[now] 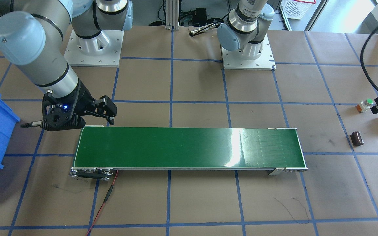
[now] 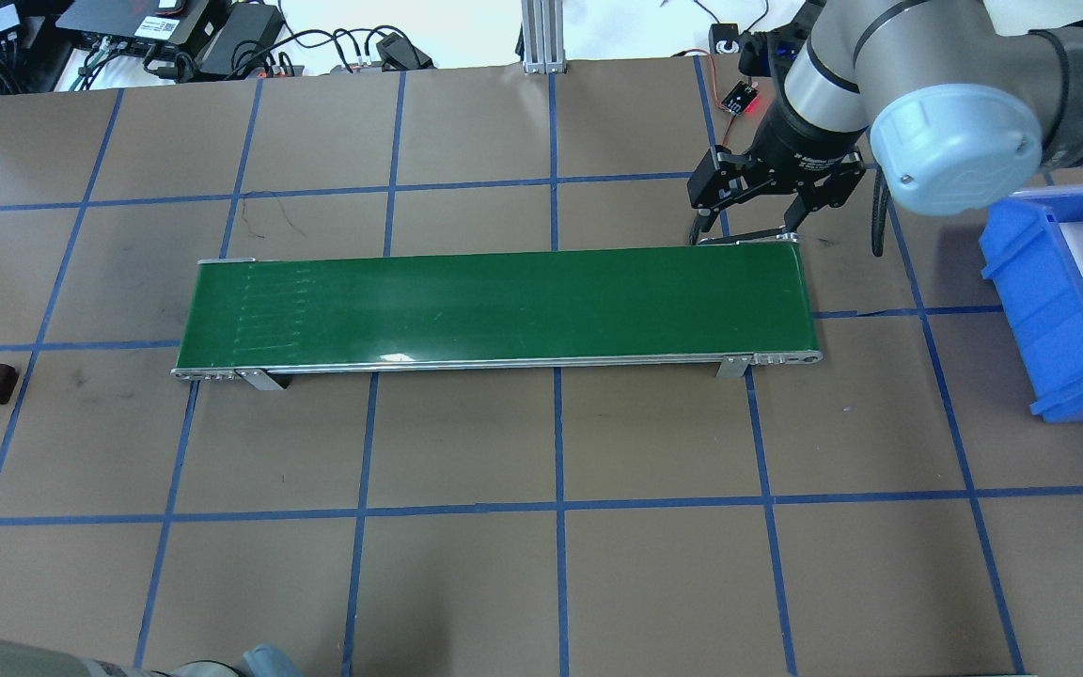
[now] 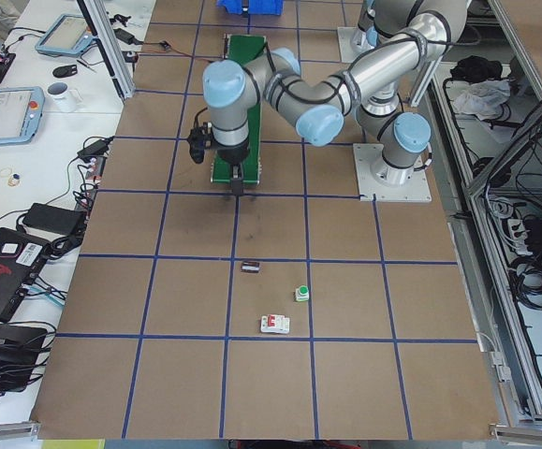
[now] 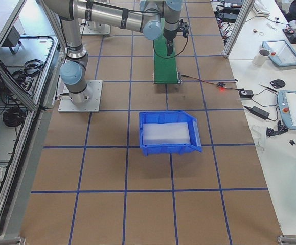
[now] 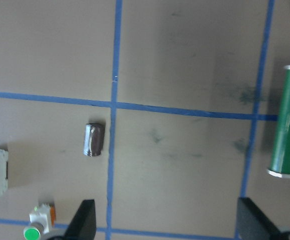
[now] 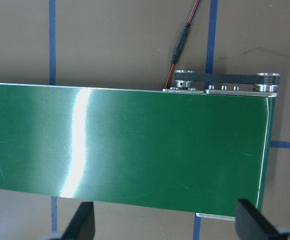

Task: Move capacitor from left to right
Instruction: 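Lower the right gripper over the belt's far end while the left gripper grasps the capacitor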

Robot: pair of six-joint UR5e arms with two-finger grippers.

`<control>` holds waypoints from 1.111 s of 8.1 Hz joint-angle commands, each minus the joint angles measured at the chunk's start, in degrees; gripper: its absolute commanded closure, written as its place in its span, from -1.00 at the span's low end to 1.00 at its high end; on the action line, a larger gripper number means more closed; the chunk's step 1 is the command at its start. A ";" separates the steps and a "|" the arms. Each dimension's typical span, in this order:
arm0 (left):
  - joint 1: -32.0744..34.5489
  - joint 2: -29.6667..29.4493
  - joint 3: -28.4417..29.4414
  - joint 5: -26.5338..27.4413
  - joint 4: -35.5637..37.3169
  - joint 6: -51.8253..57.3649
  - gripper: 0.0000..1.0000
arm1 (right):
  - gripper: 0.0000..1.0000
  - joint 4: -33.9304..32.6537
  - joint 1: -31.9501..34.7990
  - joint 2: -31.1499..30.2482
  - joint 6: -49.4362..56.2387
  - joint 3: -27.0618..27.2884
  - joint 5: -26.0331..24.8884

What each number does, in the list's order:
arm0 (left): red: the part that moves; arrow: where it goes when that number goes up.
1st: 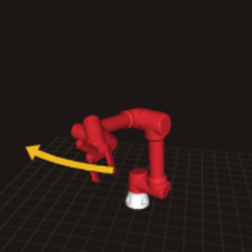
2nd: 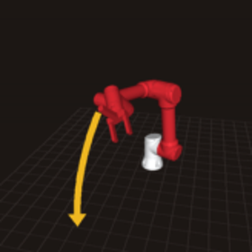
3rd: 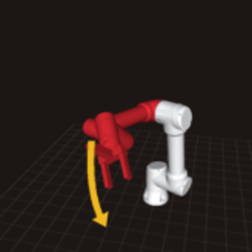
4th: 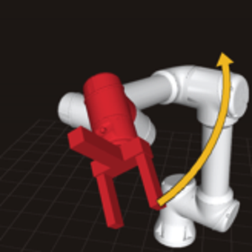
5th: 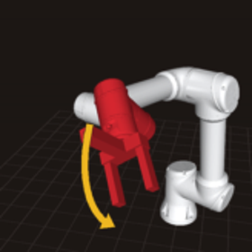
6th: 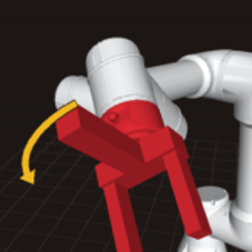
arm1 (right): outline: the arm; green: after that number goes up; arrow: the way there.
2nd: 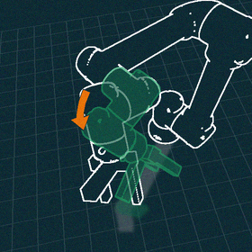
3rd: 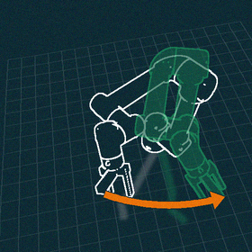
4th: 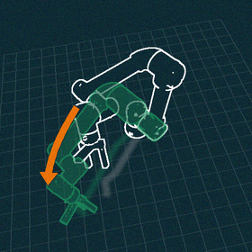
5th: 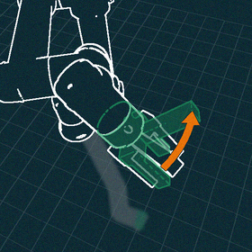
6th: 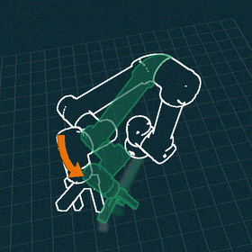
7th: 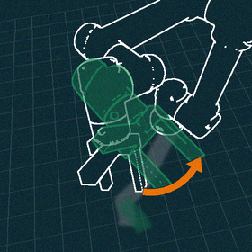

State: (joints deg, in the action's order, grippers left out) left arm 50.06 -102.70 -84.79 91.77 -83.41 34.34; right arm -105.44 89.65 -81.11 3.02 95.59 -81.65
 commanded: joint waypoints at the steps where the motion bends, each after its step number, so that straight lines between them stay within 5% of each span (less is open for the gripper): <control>1: -4.70 -12.65 -1.16 -0.62 15.05 10.03 -1.00 | -1.00 -2.57 0.00 4.46 -0.12 0.12 3.06; 5: -4.79 -17.26 -9.06 -0.10 27.50 10.22 -1.00 | -1.00 -3.98 0.09 8.24 -5.21 0.47 6.32; 9: -6.63 -17.97 -9.43 0.51 27.34 12.23 -1.00 | -1.00 -5.48 0.17 10.80 -6.26 0.47 5.88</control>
State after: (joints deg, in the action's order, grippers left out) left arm 44.63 -120.17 -93.99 91.86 -56.20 45.05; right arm -110.37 89.78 -71.33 -2.44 96.06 -75.96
